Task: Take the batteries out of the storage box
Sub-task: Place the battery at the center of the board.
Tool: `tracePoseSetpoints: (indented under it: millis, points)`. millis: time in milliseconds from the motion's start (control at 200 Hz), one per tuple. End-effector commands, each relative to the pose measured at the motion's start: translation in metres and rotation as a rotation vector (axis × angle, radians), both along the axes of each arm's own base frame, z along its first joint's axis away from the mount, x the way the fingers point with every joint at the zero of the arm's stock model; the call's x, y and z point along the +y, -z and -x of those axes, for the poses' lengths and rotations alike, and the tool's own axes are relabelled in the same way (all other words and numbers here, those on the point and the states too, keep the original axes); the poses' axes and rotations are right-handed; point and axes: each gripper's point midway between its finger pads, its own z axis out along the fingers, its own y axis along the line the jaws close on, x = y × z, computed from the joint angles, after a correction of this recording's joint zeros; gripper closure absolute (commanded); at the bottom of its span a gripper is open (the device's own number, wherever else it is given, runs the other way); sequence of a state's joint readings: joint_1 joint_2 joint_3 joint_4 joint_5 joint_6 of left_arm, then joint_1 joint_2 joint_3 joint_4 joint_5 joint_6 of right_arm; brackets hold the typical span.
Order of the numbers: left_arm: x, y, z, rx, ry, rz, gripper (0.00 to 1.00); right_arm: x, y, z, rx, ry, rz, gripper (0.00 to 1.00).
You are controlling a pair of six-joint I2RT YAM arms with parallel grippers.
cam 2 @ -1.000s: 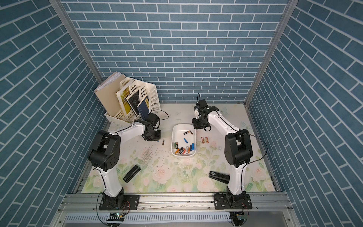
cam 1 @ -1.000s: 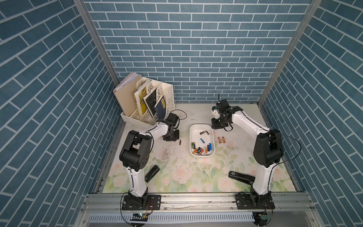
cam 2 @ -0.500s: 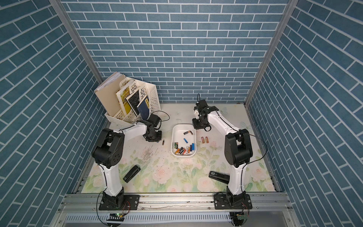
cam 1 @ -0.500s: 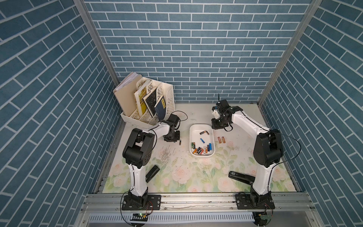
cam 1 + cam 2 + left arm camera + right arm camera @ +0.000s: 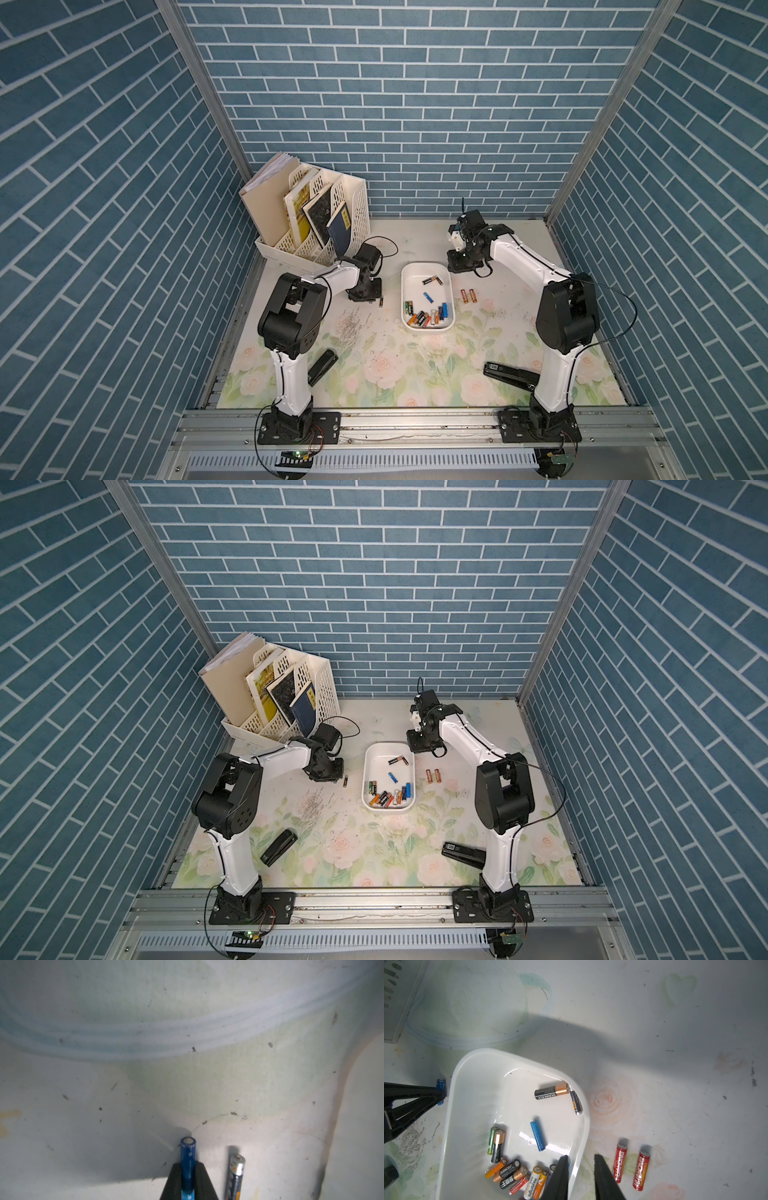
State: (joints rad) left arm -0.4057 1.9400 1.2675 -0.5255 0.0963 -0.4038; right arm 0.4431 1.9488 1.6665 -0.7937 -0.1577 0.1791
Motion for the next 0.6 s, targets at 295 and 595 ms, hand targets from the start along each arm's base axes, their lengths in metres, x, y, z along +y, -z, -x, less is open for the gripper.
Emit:
tracePoseSetpoints:
  millis: [295,595]
  points:
    - [-0.002,0.008,0.030,0.091,0.015,0.000,0.84,0.001,-0.001,0.000,0.012,0.014,0.005,0.74]
    - [0.002,0.010,0.035,0.105,0.017,-0.016,0.84,0.002,-0.001,0.000,0.012,0.014,0.003,0.74]
